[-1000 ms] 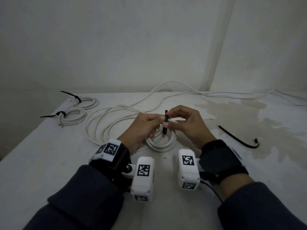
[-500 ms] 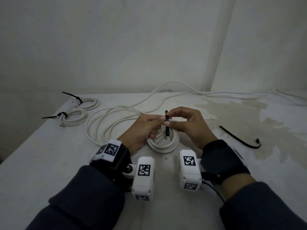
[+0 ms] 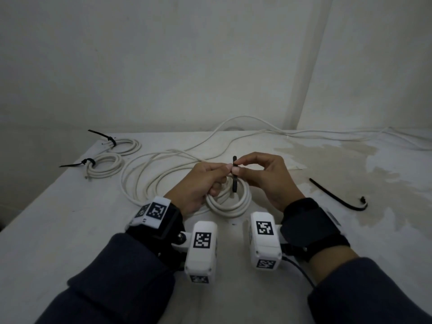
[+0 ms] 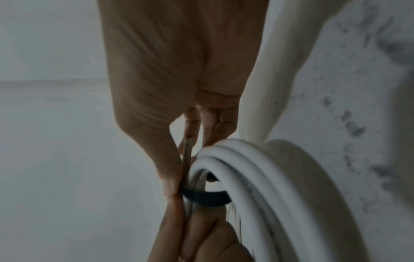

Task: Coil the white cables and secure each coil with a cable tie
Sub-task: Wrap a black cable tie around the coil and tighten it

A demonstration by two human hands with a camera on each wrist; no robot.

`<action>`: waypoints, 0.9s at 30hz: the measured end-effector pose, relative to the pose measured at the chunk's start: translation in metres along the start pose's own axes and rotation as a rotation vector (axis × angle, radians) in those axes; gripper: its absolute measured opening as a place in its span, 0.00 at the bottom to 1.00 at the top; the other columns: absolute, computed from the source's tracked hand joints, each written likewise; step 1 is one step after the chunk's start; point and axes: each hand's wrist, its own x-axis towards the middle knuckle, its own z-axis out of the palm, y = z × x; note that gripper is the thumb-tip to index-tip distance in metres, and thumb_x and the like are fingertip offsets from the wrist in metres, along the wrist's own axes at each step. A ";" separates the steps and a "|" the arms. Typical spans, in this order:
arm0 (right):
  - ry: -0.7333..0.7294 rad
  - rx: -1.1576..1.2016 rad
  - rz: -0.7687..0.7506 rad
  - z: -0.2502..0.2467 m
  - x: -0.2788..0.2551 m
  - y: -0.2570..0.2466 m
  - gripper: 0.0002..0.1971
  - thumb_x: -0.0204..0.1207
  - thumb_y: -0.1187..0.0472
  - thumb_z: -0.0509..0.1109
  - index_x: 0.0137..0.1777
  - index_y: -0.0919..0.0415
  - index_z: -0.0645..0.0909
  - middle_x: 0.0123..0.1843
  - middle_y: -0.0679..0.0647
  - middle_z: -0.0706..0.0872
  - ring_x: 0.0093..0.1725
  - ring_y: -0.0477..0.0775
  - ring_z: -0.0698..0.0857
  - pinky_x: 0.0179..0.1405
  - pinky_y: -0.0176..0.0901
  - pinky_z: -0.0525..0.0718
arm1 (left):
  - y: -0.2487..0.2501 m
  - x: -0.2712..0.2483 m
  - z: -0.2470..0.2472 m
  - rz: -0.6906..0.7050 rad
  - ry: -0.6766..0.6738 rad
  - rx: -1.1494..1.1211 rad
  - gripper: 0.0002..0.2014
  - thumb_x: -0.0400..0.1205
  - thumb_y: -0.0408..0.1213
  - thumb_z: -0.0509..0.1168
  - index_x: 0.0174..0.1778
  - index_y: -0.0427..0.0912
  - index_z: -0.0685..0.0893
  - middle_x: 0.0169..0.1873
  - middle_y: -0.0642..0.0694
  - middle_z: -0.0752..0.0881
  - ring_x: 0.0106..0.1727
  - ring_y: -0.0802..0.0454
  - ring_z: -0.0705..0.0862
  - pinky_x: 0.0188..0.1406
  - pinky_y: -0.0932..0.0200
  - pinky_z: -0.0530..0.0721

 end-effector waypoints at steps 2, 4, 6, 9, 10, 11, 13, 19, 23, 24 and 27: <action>0.010 0.071 0.093 0.000 0.000 -0.002 0.04 0.70 0.67 0.77 0.43 0.60 0.86 0.46 0.61 0.87 0.38 0.52 0.87 0.41 0.43 0.87 | 0.001 0.000 0.000 -0.007 0.013 -0.010 0.09 0.86 0.33 0.60 0.48 0.35 0.85 0.18 0.56 0.69 0.18 0.63 0.61 0.15 0.73 0.60; 0.025 0.176 0.218 0.000 0.000 -0.003 0.07 0.75 0.60 0.74 0.49 0.62 0.86 0.43 0.56 0.87 0.38 0.51 0.86 0.40 0.39 0.85 | 0.001 -0.001 0.001 -0.005 0.004 0.002 0.10 0.85 0.33 0.60 0.50 0.33 0.86 0.19 0.55 0.69 0.18 0.63 0.61 0.15 0.72 0.60; 0.028 0.118 0.216 0.000 0.000 -0.002 0.10 0.76 0.58 0.73 0.48 0.66 0.88 0.40 0.55 0.89 0.39 0.48 0.87 0.40 0.36 0.83 | 0.002 -0.003 0.003 0.020 -0.019 0.068 0.11 0.85 0.33 0.60 0.53 0.31 0.86 0.19 0.54 0.68 0.19 0.62 0.62 0.16 0.71 0.61; 0.104 0.013 0.158 0.001 0.000 -0.002 0.05 0.74 0.60 0.75 0.39 0.60 0.91 0.39 0.53 0.91 0.42 0.47 0.87 0.43 0.39 0.78 | 0.002 -0.004 0.005 0.034 -0.042 0.134 0.13 0.85 0.34 0.61 0.58 0.30 0.86 0.17 0.54 0.68 0.18 0.61 0.62 0.16 0.70 0.62; 0.160 0.042 0.157 0.000 0.001 -0.001 0.05 0.73 0.61 0.76 0.37 0.58 0.90 0.38 0.53 0.91 0.42 0.47 0.87 0.44 0.39 0.78 | 0.002 -0.004 0.006 0.031 -0.053 0.145 0.13 0.85 0.34 0.61 0.58 0.30 0.86 0.17 0.55 0.68 0.18 0.61 0.61 0.16 0.70 0.62; 0.238 0.107 0.164 -0.001 0.002 -0.001 0.06 0.73 0.63 0.76 0.36 0.58 0.90 0.38 0.54 0.91 0.39 0.46 0.88 0.42 0.38 0.79 | 0.003 -0.004 0.006 0.024 -0.074 0.167 0.13 0.85 0.35 0.60 0.57 0.31 0.87 0.17 0.55 0.68 0.19 0.60 0.61 0.16 0.69 0.62; 0.404 0.221 0.183 -0.008 0.004 -0.001 0.06 0.74 0.64 0.75 0.37 0.61 0.88 0.38 0.56 0.89 0.34 0.43 0.89 0.34 0.31 0.79 | 0.004 -0.005 0.008 -0.004 -0.147 0.214 0.12 0.85 0.35 0.60 0.47 0.37 0.90 0.17 0.54 0.68 0.19 0.59 0.61 0.15 0.68 0.62; 0.523 0.342 0.234 -0.009 0.003 -0.001 0.06 0.75 0.66 0.74 0.36 0.62 0.86 0.38 0.53 0.88 0.30 0.41 0.89 0.22 0.29 0.71 | 0.008 -0.003 0.009 -0.118 -0.193 0.210 0.25 0.85 0.35 0.60 0.19 0.46 0.80 0.17 0.54 0.66 0.18 0.62 0.61 0.14 0.71 0.60; 0.310 0.640 0.257 -0.007 0.003 -0.007 0.06 0.77 0.66 0.70 0.39 0.65 0.83 0.33 0.51 0.85 0.26 0.41 0.84 0.19 0.28 0.67 | 0.006 0.002 0.013 -0.116 -0.067 0.327 0.18 0.85 0.36 0.61 0.29 0.45 0.88 0.16 0.52 0.68 0.15 0.60 0.63 0.14 0.68 0.63; 0.212 0.668 0.240 -0.006 0.002 -0.009 0.05 0.75 0.65 0.69 0.39 0.65 0.82 0.31 0.51 0.83 0.25 0.40 0.81 0.18 0.27 0.67 | 0.005 0.003 0.015 -0.110 -0.020 0.318 0.14 0.85 0.36 0.61 0.37 0.40 0.89 0.15 0.52 0.68 0.14 0.60 0.63 0.14 0.69 0.63; 0.052 0.689 0.207 -0.004 -0.002 -0.013 0.07 0.68 0.61 0.69 0.33 0.62 0.85 0.29 0.49 0.84 0.28 0.39 0.81 0.17 0.25 0.68 | 0.002 0.006 0.016 -0.072 0.042 0.296 0.12 0.86 0.37 0.61 0.45 0.37 0.88 0.16 0.52 0.67 0.15 0.60 0.62 0.15 0.69 0.62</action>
